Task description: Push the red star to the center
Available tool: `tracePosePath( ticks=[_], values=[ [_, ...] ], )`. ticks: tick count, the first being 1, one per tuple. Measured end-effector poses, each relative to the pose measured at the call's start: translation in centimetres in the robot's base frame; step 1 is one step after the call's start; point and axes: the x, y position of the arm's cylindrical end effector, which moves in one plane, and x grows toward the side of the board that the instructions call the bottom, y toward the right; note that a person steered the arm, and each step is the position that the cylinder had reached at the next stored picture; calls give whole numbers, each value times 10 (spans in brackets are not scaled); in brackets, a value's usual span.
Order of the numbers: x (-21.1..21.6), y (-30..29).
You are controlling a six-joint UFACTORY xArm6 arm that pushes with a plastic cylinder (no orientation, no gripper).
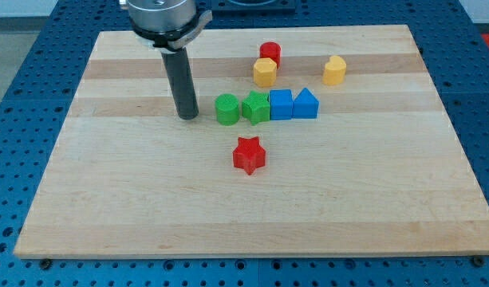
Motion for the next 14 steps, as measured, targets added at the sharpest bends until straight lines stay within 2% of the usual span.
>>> tracePosePath(
  ticks=[5, 8, 9, 11, 12, 14],
  values=[
    [0, 29],
    [5, 23],
    [28, 11],
    [111, 8],
    [136, 31],
    [131, 124]
  ],
)
